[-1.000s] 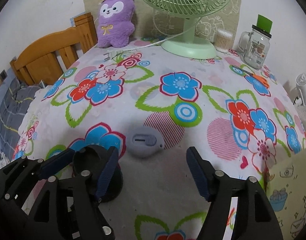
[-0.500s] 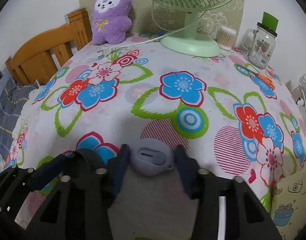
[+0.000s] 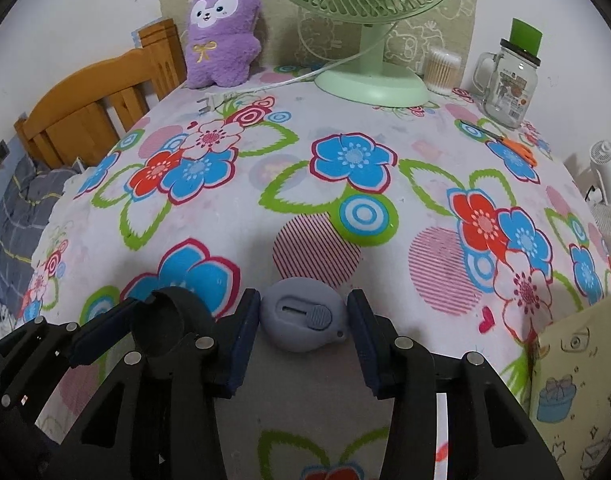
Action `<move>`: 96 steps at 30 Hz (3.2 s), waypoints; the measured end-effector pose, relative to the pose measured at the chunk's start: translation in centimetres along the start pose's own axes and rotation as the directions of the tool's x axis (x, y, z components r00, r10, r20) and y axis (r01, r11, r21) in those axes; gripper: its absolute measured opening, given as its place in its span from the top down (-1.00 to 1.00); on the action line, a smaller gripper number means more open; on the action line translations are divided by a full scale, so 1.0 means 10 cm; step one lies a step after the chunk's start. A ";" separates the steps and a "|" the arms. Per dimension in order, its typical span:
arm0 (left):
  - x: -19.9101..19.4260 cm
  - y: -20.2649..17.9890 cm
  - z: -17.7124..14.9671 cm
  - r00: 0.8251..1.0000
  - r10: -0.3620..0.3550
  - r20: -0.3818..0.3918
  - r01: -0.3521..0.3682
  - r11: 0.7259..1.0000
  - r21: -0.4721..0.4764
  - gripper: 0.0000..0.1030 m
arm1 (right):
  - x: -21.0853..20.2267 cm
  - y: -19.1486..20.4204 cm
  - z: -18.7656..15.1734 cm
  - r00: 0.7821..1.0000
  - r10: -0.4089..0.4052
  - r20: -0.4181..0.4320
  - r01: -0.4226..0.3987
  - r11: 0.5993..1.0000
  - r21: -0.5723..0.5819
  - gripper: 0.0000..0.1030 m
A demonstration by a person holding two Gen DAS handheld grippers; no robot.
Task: Organize rigid objects
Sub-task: 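Close the right tool on the grey-blue oval item while the left tool holds the black object, then carry the black object with the left tool while the right tool carries the oval item to the box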
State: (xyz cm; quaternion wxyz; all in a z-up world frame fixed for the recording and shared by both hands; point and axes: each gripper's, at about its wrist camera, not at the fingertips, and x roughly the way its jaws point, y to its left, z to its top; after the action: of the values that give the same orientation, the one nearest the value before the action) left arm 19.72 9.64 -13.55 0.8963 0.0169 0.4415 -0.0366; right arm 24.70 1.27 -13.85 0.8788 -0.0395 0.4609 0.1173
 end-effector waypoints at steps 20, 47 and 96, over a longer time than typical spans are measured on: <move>-0.36 -0.28 -0.27 1.000 -0.012 0.014 0.012 1.000 0.022 0.21 | -0.47 -0.12 -0.39 0.999 -0.008 0.038 0.008 1.000 -0.006 0.06; -1.07 -0.82 -0.59 0.997 -0.010 0.080 0.004 0.997 0.081 0.21 | -1.31 -0.38 -0.88 0.992 -0.024 0.123 0.024 1.000 0.002 0.06; -1.52 -2.10 -0.04 0.982 -0.098 0.164 0.058 0.971 0.232 0.21 | -2.17 -1.65 -0.80 0.964 -0.129 0.231 0.088 0.980 0.181 0.06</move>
State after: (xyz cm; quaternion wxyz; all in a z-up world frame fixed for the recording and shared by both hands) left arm 8.46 -10.47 -1.67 0.9217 0.0982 0.3546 -0.1232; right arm 10.42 -19.85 -1.28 0.9335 0.0246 0.3562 0.0332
